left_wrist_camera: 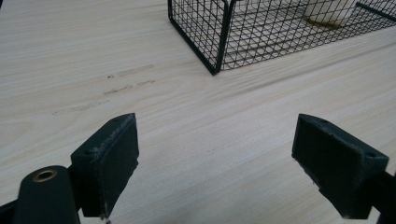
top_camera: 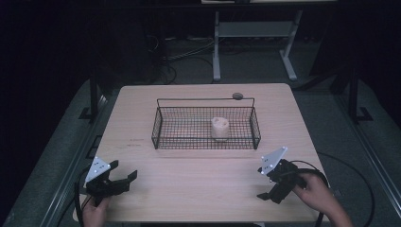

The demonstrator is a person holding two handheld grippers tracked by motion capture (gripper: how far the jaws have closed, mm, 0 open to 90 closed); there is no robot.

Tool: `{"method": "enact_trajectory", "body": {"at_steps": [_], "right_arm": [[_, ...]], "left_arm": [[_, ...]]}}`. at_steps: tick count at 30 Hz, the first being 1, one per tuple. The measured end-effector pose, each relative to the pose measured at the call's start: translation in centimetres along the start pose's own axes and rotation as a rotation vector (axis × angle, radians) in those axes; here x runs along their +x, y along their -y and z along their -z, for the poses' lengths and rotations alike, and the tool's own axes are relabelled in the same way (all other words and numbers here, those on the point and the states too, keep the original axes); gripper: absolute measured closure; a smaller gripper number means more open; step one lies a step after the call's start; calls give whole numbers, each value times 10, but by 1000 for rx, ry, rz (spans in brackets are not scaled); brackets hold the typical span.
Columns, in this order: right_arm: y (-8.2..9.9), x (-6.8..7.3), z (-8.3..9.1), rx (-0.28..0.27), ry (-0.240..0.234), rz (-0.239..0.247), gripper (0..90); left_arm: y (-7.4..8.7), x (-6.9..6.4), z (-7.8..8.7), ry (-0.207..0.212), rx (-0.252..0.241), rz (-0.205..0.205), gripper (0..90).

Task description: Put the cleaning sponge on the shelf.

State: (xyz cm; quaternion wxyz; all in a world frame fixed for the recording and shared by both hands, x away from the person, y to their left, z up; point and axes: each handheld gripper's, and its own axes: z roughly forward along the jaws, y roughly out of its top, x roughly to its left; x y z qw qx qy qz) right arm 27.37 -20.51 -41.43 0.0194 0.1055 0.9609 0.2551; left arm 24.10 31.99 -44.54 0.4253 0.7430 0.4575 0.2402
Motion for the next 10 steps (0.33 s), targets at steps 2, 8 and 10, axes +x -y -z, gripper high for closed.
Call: {"method": "enact_trajectory", "body": {"at_steps": [2,8,10], "right_arm": [[4,3,-1,-9,7,-6,146],[17,11,-2,-28,34,-29,146],[21,14,-3,-31,50,-29,146]], "left_arm": [[0,-1,-1,4,2,-3,139],[0,-4,-4,10,11,-10,139],[0,-4,-4,10,11,-10,140]]}}
